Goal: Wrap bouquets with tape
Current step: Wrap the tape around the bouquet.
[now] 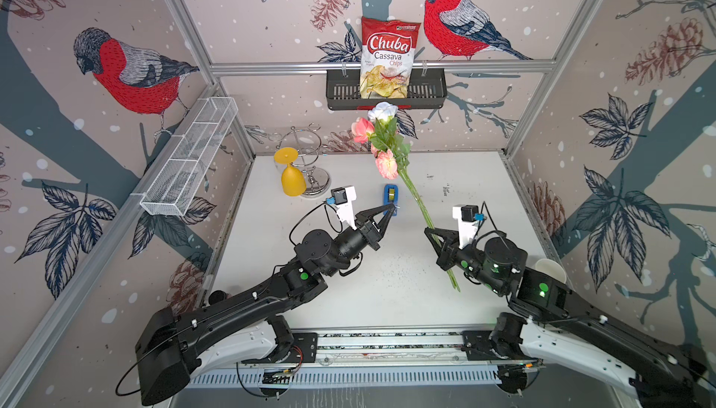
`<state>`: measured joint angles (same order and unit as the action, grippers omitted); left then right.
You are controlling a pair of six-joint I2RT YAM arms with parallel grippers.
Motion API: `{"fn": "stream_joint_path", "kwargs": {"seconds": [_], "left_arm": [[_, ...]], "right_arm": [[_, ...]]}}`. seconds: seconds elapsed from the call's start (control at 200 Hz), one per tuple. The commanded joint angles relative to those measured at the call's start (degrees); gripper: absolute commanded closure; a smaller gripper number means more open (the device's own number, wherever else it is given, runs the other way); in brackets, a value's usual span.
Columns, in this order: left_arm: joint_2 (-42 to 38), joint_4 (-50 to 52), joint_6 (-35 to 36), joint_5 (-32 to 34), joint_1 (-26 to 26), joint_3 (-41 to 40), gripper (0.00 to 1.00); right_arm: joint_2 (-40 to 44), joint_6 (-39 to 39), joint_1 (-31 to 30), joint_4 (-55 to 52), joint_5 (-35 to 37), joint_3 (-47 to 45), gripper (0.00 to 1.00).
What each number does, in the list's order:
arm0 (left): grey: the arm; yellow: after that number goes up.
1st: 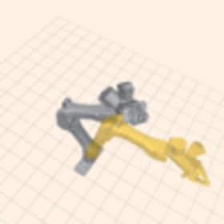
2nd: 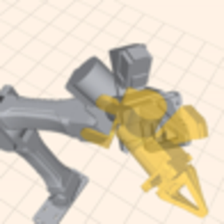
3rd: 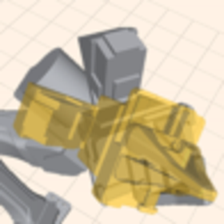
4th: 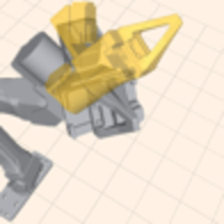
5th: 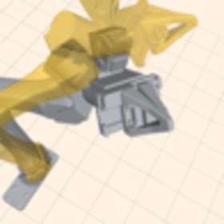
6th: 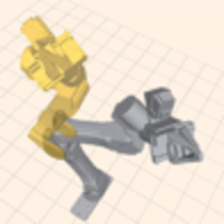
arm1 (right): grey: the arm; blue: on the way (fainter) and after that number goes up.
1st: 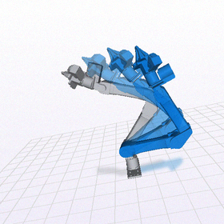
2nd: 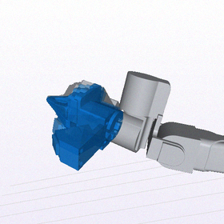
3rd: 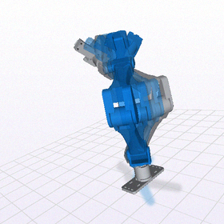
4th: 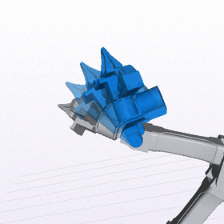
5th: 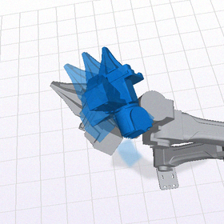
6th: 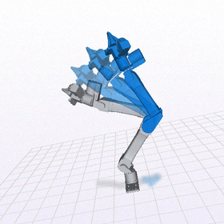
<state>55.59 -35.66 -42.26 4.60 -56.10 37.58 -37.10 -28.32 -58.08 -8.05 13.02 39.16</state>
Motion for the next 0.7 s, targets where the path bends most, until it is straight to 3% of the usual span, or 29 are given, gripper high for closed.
{"fn": "stream_joint_path", "kwargs": {"seconds": [0.0,0.19,0.38,0.505,0.63,0.695], "left_arm": [[-1.9,3.2,4.0,3.8,-0.1,-1.8,1.0],[-1.2,3.3,7.8,8.3,0.0,-4.4,1.0],[3.7,-7.3,9.5,8.1,0.6,-5.8,1.0],[4.9,-7.3,10.3,9.0,0.8,-3.5,1.0],[-0.9,-5.6,7.5,15.0,0.8,-6.0,1.0],[-4.4,-3.7,7.8,12.8,0.8,-6.3,0.87]], "right_arm": [[1.7,-2.4,0.2,3.6,0.6,0.7,1.0],[4.3,-2.4,-0.1,7.4,-7.6,0.4,1.0],[5.0,-1.9,-1.7,10.5,-14.4,0.0,1.0],[4.9,-1.7,-3.1,9.3,-11.6,0.1,1.0],[3.5,-1.0,-3.1,6.4,-7.1,1.2,1.0],[3.0,-1.1,-3.2,6.1,-5.4,1.6,1.0]]}}
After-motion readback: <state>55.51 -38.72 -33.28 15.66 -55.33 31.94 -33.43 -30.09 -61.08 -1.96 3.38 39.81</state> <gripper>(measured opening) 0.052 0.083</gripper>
